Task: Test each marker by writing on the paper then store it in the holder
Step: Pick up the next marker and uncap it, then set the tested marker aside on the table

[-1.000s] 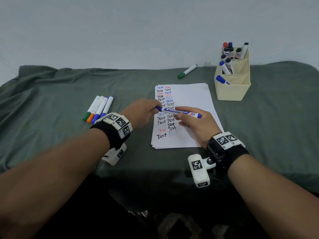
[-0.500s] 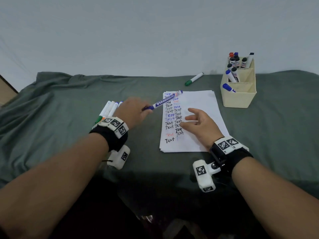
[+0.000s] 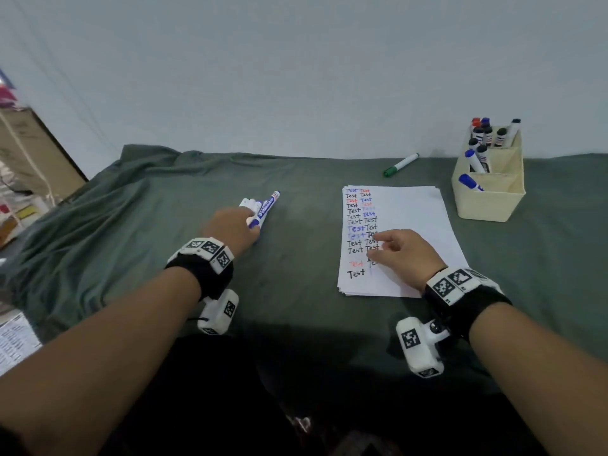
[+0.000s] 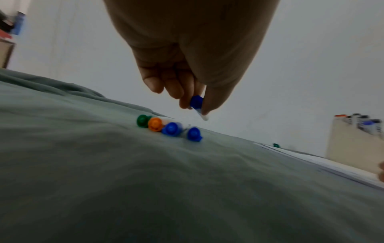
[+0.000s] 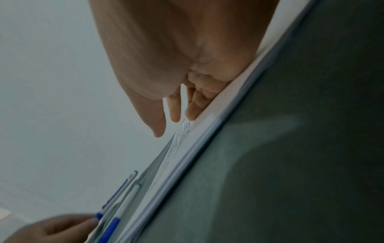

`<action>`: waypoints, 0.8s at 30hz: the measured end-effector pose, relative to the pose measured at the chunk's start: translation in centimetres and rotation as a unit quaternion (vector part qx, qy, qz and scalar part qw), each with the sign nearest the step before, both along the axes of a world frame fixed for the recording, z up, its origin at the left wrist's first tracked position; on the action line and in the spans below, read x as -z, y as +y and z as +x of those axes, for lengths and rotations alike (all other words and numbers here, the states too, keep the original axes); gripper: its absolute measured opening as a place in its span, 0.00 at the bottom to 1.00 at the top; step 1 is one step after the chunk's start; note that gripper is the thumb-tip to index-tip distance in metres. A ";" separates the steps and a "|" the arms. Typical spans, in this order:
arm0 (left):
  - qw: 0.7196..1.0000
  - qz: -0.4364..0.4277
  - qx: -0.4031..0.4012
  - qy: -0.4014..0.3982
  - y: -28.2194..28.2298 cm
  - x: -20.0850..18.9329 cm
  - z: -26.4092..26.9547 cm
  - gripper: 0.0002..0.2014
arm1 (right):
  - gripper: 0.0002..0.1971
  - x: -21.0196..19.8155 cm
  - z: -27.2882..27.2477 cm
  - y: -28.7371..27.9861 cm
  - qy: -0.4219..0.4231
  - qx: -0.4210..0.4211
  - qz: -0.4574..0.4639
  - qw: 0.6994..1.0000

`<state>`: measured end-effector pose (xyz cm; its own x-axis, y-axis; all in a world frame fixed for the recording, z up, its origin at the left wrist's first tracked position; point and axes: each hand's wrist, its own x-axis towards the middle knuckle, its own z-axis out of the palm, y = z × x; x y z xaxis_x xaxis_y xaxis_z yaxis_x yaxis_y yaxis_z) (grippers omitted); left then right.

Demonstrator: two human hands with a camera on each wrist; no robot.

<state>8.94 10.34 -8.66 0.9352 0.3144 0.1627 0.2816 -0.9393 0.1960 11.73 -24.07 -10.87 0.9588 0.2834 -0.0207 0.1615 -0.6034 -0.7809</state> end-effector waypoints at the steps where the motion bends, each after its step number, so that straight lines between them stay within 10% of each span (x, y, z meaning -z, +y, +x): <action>1: 1.000 -0.004 0.017 -0.010 -0.6 0.1 0.1 0.18 | 0.23 -0.2 0.0 0.2 -0.003 -0.006 -0.015 1.000; 15: 0.993 0.063 0.071 0.068 -1.3 1.3 1.8 0.23 | 0.14 -4.0 0.8 -0.8 -0.103 -0.119 -0.198 0.967; 24: 0.988 0.096 0.061 0.106 -1.8 -1.2 3.9 0.24 | 0.27 -6.3 5.6 -5.7 -0.065 -0.134 -0.359 0.921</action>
<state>12.89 8.55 -7.51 0.9836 0.1802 0.0039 0.1802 -0.9828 -0.0395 17.30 -29.75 -4.58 0.8635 0.4690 -0.1854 0.4443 -0.8814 -0.1605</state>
